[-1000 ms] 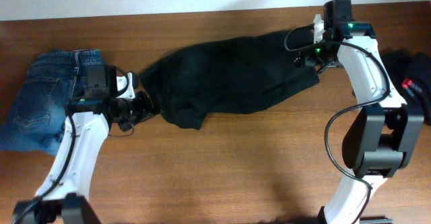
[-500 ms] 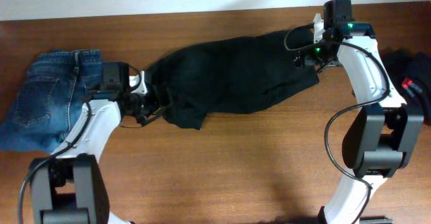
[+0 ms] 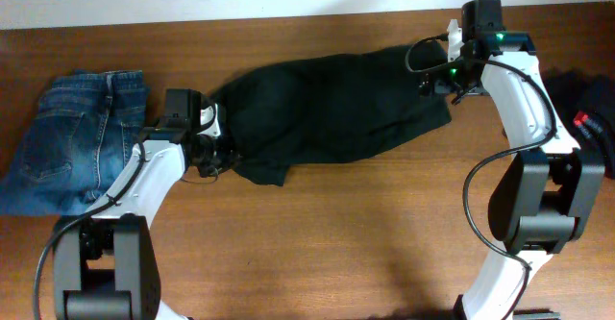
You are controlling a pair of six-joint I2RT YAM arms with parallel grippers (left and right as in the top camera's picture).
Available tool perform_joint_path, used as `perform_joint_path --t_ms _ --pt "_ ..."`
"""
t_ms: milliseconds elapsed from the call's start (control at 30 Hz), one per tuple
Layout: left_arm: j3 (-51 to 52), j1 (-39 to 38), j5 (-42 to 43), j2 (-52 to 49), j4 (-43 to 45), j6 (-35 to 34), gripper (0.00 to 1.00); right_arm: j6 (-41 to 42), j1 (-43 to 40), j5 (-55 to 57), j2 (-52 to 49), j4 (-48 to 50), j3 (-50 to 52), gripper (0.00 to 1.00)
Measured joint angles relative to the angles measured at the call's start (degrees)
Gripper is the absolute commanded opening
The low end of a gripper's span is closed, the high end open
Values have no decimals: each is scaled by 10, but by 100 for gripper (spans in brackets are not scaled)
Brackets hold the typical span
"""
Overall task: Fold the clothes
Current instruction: 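Grasp the left end of the black trousers with the left gripper, then pull the trousers apart with both grippers to stretch them flat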
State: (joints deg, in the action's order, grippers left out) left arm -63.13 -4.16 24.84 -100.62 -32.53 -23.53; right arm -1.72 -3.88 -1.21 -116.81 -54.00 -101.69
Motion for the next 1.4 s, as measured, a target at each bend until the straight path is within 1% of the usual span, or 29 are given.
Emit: perform_joint_path --t_ms 133,233,367,533,867,933,967,1000,1067,1100,1167,1200,1233,1300,1333,1367,1400 --pt "-5 0 -78 0 -3 49 9 0 0 0 0 0 0 99" --pt "-24 0 -142 0 -5 107 13 0 0 0 0 0 0 99" --pt "-38 0 -186 0 -4 150 14 -2 0 -18 0 0 0 99" --pt "-39 0 -205 0 -11 171 17 -4 0 -35 -12 9 0 99" --pt "-40 0 -210 0 -17 178 18 -5 0 -73 -96 3 0 99" --pt "-40 0 -211 0 -17 180 18 -5 0 -90 -104 2 0 100" --pt "-40 0 -211 0 -17 180 18 -4 0 -102 -108 2 0 98" --pt "-40 0 -211 0 -17 180 19 -4 0 -112 -109 2 0 95" --pt "-40 0 -212 0 -17 180 20 -4 0 -132 -112 -4 0 84" --pt "-40 0 -212 0 -17 180 22 -3 0 -138 -113 -8 0 80" --pt "-40 0 -214 0 -18 180 22 -5 0 -150 -114 -20 0 73" --pt "-40 0 -215 0 -18 180 22 -4 0 -152 -115 -24 0 67" --pt "-40 0 -217 0 -18 180 22 -4 0 -155 -115 -30 0 54" --pt "-40 0 -219 0 -18 180 22 -3 0 -158 -115 -34 0 25" --pt "-40 0 -219 0 -18 180 22 -5 0 -159 -115 -35 0 8" --pt "-40 0 -219 0 -19 180 23 -3 0 -164 -116 -37 0 4" --pt "-40 0 -220 0 -19 180 22 -4 0 -167 -117 -36 0 4"
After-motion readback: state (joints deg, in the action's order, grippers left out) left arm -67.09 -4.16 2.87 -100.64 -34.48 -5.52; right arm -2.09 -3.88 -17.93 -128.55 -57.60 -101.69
